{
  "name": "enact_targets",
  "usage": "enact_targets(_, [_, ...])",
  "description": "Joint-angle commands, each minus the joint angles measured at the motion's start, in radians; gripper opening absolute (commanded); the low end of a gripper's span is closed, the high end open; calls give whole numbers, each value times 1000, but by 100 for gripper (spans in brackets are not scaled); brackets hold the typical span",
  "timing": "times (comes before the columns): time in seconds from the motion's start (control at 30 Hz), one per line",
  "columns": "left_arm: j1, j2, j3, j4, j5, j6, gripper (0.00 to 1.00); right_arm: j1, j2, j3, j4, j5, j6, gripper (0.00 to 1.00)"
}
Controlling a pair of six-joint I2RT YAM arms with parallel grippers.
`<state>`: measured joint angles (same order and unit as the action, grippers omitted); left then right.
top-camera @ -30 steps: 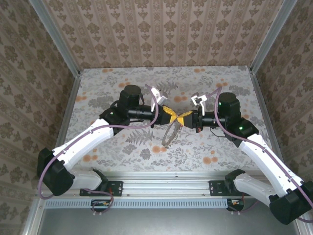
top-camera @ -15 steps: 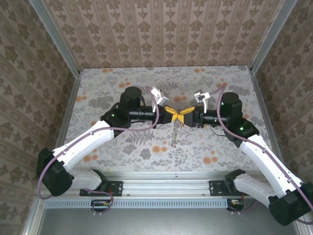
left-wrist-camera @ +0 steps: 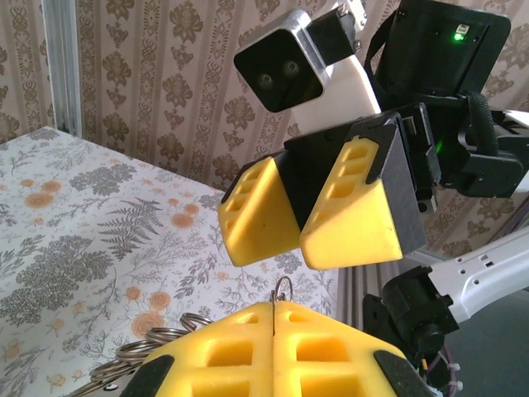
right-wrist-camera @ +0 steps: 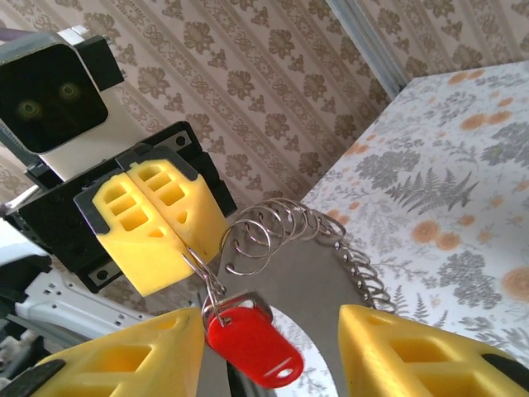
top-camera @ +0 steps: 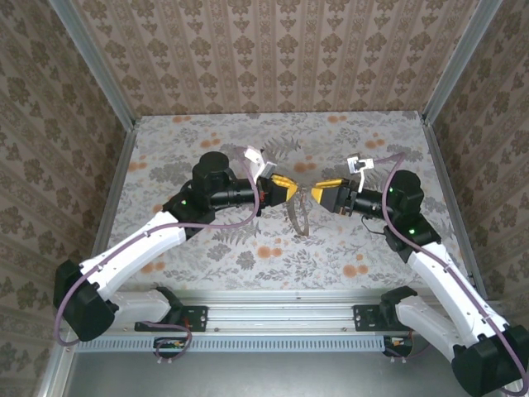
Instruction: Put the keys on the keyring
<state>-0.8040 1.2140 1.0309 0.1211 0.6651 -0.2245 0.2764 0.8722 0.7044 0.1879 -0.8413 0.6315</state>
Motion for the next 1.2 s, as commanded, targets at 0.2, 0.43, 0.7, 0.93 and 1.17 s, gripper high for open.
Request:
enact_targets(0.2, [-6, -9, 12, 66, 6, -12, 0, 69, 18, -25, 110, -32, 43, 49])
enact_targets(0.43, [-6, -1, 20, 62, 4, -9, 0, 86, 31, -47, 130, -35, 52, 47])
enact_targets(0.7, [-6, 5, 25, 64, 10, -10, 0, 116, 43, -66, 143, -11, 51, 49])
enact_targets(0.93, [-6, 2, 24, 64, 7, -13, 0, 143, 73, -60, 165, -15, 50, 49])
enact_targets(1.17, [-6, 0, 23, 65, 5, -13, 0, 145, 64, -69, 156, 1, 45, 41])
